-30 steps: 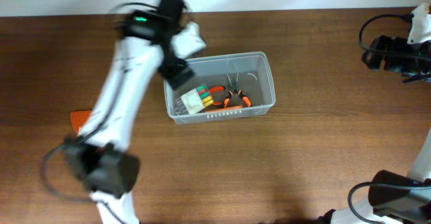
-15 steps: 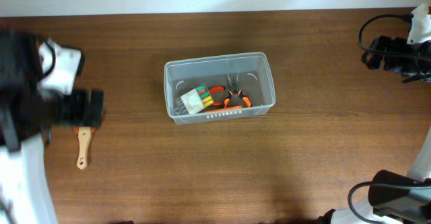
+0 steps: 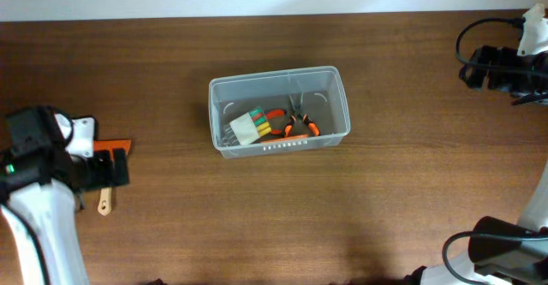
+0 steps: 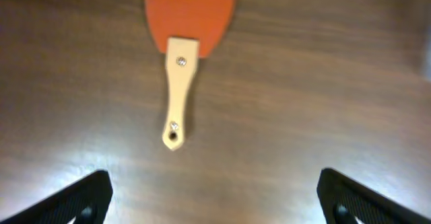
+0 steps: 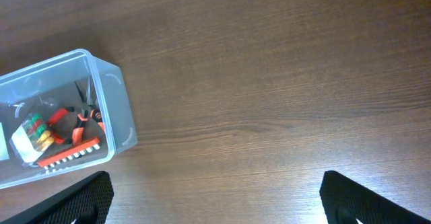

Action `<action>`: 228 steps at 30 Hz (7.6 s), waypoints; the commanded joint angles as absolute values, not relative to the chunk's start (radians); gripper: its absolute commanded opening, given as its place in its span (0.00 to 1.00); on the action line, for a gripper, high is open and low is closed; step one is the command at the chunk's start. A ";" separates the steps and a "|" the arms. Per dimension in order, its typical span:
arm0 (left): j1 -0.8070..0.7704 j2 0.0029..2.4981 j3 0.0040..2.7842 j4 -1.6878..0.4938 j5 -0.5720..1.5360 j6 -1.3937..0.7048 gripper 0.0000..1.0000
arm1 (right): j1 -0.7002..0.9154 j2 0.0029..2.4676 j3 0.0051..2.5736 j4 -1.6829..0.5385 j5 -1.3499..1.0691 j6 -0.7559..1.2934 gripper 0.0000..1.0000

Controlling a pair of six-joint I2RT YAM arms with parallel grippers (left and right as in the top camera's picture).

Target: Pack container

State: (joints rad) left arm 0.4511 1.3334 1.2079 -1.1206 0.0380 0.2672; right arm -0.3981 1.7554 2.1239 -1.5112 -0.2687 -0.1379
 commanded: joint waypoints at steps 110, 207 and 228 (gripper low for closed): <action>0.496 1.914 1.051 -0.844 0.054 0.352 0.02 | -0.392 1.760 2.120 -1.511 -0.281 -0.141 0.99; -0.001 1.790 1.958 -1.116 -0.068 0.351 0.99 | 0.004 1.764 2.120 -0.955 -0.051 -0.287 0.98; 0.073 0.933 0.925 -0.585 -0.068 0.326 0.99 | -0.059 0.955 1.163 -0.785 -0.028 -0.283 0.99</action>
